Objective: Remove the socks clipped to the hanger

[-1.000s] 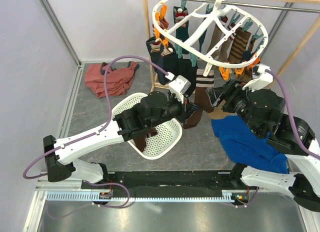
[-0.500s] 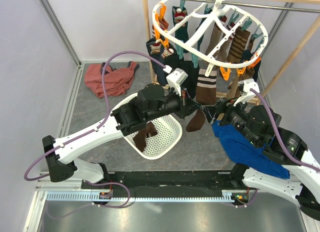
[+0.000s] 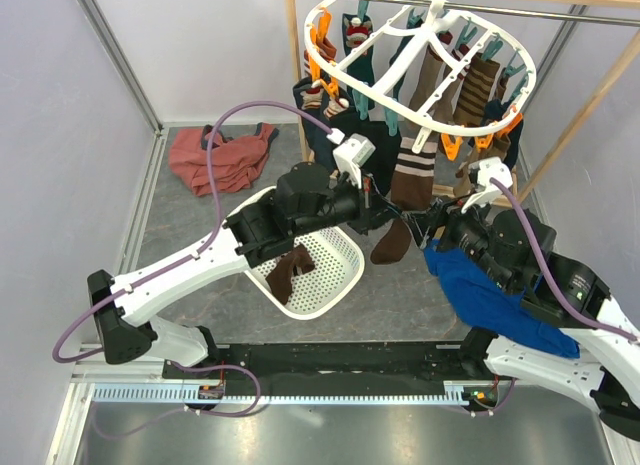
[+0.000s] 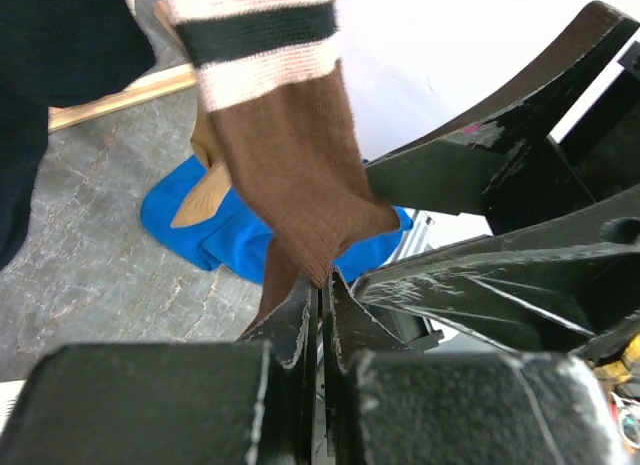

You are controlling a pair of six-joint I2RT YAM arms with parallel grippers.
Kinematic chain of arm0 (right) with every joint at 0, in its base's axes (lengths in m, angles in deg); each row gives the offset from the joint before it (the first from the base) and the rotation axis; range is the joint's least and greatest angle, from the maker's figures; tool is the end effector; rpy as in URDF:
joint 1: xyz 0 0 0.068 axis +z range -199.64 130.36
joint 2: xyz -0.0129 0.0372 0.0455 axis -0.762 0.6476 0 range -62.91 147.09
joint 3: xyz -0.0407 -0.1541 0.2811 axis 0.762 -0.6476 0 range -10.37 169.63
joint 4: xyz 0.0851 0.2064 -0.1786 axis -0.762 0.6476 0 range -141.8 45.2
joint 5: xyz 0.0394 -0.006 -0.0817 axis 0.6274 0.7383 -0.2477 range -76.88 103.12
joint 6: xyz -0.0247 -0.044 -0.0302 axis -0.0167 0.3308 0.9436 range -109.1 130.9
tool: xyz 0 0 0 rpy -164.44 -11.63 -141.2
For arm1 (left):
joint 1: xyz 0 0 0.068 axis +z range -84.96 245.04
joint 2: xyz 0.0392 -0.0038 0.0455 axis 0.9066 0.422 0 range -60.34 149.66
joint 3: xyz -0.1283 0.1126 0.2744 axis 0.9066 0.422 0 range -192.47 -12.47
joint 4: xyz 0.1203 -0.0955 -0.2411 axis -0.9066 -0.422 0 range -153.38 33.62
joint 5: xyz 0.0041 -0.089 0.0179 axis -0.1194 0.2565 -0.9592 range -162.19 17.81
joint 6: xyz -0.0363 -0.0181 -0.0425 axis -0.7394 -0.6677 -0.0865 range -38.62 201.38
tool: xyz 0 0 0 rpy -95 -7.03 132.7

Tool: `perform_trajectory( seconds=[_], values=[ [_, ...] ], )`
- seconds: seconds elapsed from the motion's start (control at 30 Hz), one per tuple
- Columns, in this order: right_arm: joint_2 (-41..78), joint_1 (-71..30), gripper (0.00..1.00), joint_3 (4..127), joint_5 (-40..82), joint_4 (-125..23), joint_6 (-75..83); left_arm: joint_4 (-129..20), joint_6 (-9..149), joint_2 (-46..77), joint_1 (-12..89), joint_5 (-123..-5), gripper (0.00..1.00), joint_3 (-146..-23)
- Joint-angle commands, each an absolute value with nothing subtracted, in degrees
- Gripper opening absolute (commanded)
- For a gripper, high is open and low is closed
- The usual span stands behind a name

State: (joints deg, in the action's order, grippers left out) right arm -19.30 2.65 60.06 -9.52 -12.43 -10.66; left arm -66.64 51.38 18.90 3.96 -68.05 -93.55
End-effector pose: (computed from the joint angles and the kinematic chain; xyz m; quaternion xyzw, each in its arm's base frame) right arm 0.0844 0.0824 0.4824 -0.0843 0.7702 0.2461 0.5824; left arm 0.1643 -0.3035 0.4753 0.2255 0.7226 -0.4851 0.4378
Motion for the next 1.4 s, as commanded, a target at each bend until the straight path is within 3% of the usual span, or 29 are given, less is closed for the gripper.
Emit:
perform_trajectory(
  seconds=[0.0,0.17,0.47,0.77,0.93,1.37],
  values=[
    [-17.7,2.7,0.70,65.3,-12.5,-15.5,-14.5,-65.7,47.1,17.0,9.9,-59.1,0.02,-94.6],
    [-11.2,2.8,0.78,72.6,-13.1,-17.4,-17.0,-63.5,43.1,15.9,16.2,-43.8,0.02,-93.2],
    [-3.8,2.4,0.80,81.6,-22.9,-17.5,-26.3,-57.2,33.5,18.1,20.1,-26.4,0.02,-92.9],
    [-2.1,-0.2,0.77,86.3,-23.6,-13.2,-29.2,-54.5,26.0,19.0,23.2,-16.3,0.02,-93.2],
    [1.9,-6.5,0.76,90.8,-14.2,-7.0,-30.6,-54.8,24.2,19.6,23.5,-13.0,0.02,-94.1],
    [1.5,-11.4,0.76,86.2,-6.2,-14.9,-30.5,-54.7,19.7,20.6,23.7,-10.2,0.02,-94.5]
  ],
)
